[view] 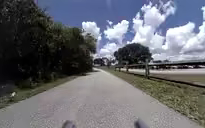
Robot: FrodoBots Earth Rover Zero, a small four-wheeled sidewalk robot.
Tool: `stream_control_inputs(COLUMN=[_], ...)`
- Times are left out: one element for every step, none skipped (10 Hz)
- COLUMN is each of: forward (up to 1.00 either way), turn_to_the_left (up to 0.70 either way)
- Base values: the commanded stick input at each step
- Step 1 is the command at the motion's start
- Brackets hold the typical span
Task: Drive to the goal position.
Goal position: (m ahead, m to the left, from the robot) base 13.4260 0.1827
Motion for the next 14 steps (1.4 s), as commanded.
stream_control_inputs(forward=[0.5, 0.5, 0.5, 0.5, 0.5, 0.5, 0.5, 0.5, 0.5, 0.5, 0.5, 0.5, 0.5, 0.5], turn_to_the_left=[0.0, 0.0, 0.0, 0.0, 0.0, 0.0, 0.0, 0.0, 0.0, 0.0, 0.0, 0.0, 0.0, 0.0])
